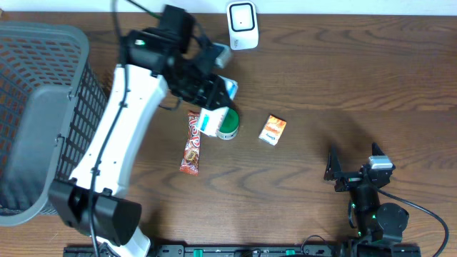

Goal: Scan the item barcode
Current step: 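Lift the Panadol box out and carry it toward the barcode scanner, then lower the white Panadol box onto the table right of the snack box, release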

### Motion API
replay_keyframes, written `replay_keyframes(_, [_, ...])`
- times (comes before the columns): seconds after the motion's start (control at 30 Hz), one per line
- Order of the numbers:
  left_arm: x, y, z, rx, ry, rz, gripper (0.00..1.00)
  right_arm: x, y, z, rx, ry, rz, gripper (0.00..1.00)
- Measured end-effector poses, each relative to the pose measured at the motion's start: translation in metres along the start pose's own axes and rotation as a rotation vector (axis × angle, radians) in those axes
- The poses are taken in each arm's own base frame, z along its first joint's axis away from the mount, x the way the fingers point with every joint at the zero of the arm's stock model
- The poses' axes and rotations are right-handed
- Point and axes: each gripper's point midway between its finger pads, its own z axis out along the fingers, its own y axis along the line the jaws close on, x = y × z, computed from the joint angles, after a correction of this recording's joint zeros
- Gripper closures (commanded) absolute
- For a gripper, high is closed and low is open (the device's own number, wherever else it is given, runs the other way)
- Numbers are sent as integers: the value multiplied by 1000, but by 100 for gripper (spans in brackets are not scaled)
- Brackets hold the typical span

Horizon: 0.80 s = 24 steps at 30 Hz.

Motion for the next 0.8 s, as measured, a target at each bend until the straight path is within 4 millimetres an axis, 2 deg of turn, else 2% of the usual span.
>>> replay_keyframes(0.23, [-2, -40, 38, 46, 55, 148, 61, 0, 0, 0, 0, 0, 0, 1])
replay_keyframes(0.33, [-4, -53, 63, 65, 83, 196, 61, 0, 0, 0, 0, 0, 0, 1])
replay_keyframes(0.57, [-8, -73, 134, 102, 142, 278, 61, 0, 0, 0, 0, 0, 0, 1])
replay_keyframes(0.8, [11, -84, 208, 123, 247, 301, 61, 0, 0, 0, 0, 0, 0, 1])
